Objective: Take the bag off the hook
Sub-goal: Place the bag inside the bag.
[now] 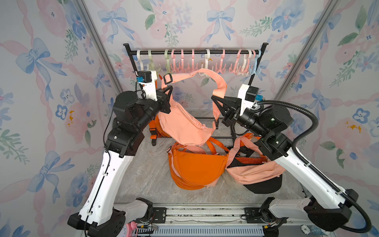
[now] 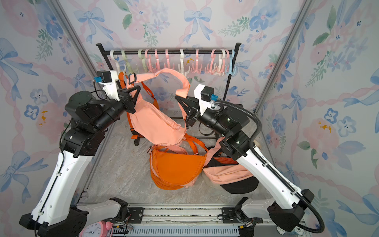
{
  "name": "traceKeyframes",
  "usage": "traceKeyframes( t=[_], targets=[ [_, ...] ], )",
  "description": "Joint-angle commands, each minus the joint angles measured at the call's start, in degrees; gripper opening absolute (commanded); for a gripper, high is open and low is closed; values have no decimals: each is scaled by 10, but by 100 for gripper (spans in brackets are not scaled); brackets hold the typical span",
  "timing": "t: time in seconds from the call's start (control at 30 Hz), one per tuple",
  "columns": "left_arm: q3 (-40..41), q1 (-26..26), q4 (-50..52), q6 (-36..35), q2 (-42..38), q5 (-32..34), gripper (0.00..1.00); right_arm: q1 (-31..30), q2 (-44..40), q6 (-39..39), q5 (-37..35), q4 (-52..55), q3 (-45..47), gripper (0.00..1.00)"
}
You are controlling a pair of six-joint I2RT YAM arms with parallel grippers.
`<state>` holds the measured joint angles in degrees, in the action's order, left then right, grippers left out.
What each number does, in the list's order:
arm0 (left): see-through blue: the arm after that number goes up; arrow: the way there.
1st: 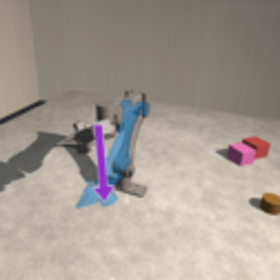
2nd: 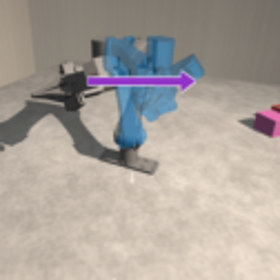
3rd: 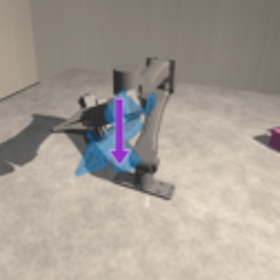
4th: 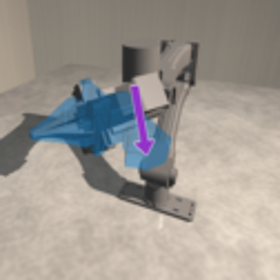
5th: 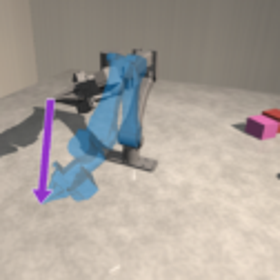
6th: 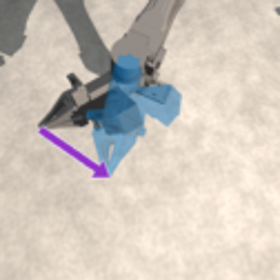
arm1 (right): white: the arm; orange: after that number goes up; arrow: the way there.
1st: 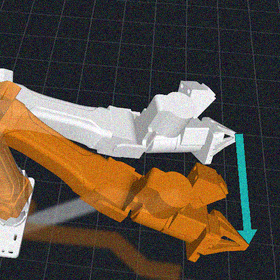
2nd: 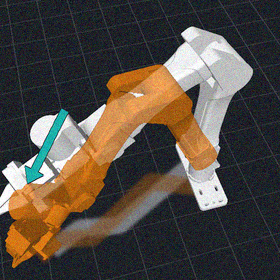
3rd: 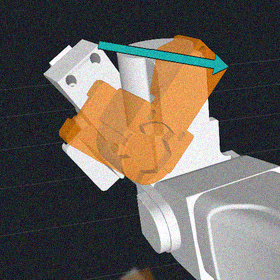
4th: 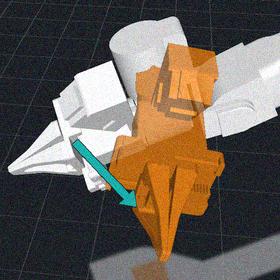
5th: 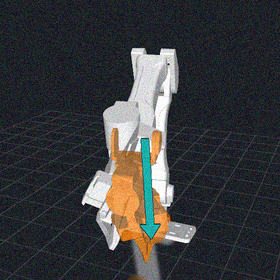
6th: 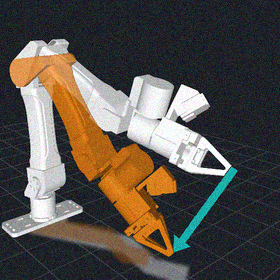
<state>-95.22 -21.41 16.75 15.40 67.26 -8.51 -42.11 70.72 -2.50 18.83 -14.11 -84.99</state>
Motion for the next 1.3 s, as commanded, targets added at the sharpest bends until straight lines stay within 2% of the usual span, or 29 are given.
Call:
traceKeyframes(
  t=[0.0,0.2,0.53,0.83,1.03,1.17,1.27],
  targets=[
    [42,-18,-37,-11,-38,28,0,-12,-44,-21,-25,16,28,0],
    [134,-35,-41,-2,-110,48,0,-33,-111,-43,-62,36,78,0],
    [262,-54,-35,17,-220,44,0,-50,-200,-30,-96,61,154,0],
    [335,-57,-17,63,-285,0,0,-80,-266,-31,-129,108,172,0],
    [395,-60,-17,97,-311,-38,0,-86,-297,-21,-184,142,194,0],
    [453,-62,-18,110,-318,-26,0,-86,-310,-24,-217,151,228,0],
    [490,-63,-18,114,-318,-22,0,-86,-308,-28,-272,156,259,0]
  ],
)
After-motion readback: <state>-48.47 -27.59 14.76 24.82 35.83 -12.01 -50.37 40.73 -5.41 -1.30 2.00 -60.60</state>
